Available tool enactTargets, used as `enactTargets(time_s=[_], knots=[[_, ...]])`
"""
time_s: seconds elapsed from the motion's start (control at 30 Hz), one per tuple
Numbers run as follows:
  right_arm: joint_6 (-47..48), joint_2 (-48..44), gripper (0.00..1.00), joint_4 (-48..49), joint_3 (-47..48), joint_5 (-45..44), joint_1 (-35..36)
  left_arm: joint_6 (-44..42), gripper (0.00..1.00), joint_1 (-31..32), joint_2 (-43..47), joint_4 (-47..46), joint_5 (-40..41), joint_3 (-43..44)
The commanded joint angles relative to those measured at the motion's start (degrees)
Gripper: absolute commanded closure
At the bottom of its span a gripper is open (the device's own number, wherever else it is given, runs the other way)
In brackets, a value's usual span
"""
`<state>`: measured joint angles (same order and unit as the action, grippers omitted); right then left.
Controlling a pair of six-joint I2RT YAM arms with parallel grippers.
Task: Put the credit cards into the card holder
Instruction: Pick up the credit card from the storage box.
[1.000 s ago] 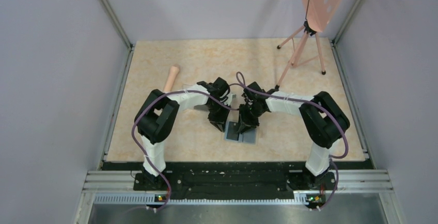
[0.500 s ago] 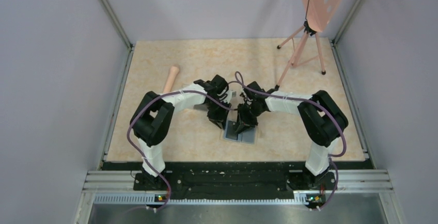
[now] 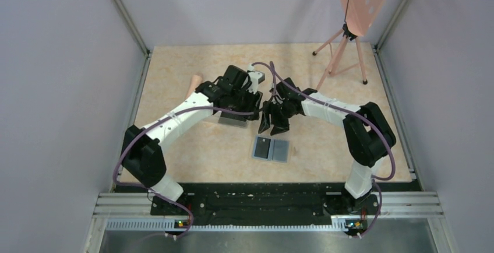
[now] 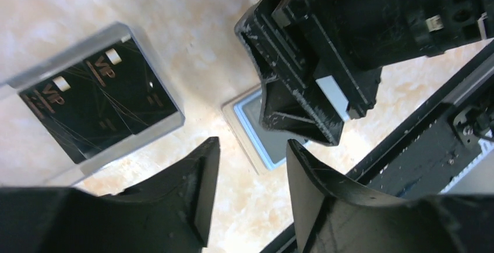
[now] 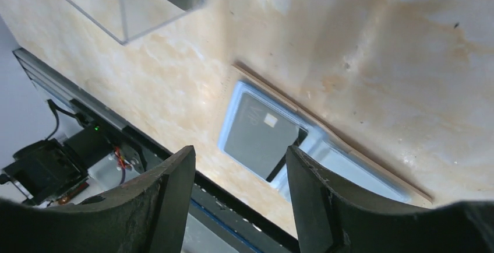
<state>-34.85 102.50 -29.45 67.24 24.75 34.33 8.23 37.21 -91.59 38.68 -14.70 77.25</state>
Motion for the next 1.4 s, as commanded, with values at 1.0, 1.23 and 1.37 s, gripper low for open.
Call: enactTargets(time_s=[1.0, 1.23, 1.37], knots=[[-4.59, 25.29, 0.54, 1.33, 32.46, 13.52, -3.19, 9.61, 0.51, -25.58, -21.50, 0.97, -21.09, 6.75], [-4.78, 25.14, 0.72, 1.42, 31.90, 13.95, -3.15, 8.64, 0.58, -24.44, -25.36, 2.94, -18.59, 9.36], [-4.96, 24.78, 0.75, 1.86, 31.58, 14.24, -3.21, 7.59, 0.62, -23.17, -27.68, 5.68, -15.78, 12.30]])
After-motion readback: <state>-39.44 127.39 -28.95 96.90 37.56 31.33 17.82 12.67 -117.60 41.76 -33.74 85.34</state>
